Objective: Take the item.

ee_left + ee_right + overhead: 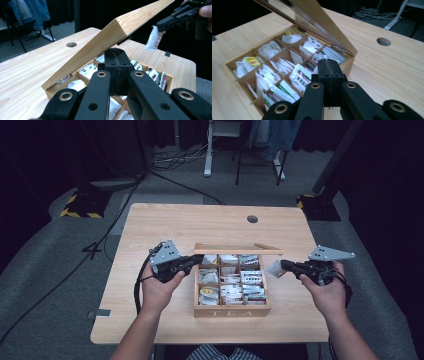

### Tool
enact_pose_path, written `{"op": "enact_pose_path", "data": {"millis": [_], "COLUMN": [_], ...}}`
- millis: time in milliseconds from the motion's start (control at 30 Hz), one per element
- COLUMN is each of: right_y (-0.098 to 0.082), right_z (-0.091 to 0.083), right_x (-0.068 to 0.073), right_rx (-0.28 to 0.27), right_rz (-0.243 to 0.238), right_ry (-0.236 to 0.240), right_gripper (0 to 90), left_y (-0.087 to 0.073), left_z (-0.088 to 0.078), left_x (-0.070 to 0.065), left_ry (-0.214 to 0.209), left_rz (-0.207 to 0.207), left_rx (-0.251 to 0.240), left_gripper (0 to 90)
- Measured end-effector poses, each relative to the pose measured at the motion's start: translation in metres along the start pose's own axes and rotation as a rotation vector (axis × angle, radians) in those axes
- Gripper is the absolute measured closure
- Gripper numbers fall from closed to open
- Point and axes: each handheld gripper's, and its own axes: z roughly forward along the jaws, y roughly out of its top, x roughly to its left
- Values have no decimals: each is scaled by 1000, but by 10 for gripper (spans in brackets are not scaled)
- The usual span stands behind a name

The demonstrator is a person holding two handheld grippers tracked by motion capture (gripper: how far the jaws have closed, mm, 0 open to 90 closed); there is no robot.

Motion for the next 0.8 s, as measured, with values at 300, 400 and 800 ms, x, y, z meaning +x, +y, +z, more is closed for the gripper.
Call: {"op": "enact_pose_path", "data": {"millis": [300,400,800], "right_y": [-10,-13,-31], "right_z": [2,3,12], "right_x": [-26,-34,-59], "right_rx": [31,44,99], "right_rz": [25,38,55], "right_ry": [-71,-84,-125], "right_gripper": [900,900,900], "left_y": [0,0,0], "left_z": [0,0,0], "left_x": [1,1,1], "left_ry": [-3,-4,-7], "left_rz": [-5,-6,-7], "left_rx": [3,3,6], "left_gripper": [898,898,898]}}
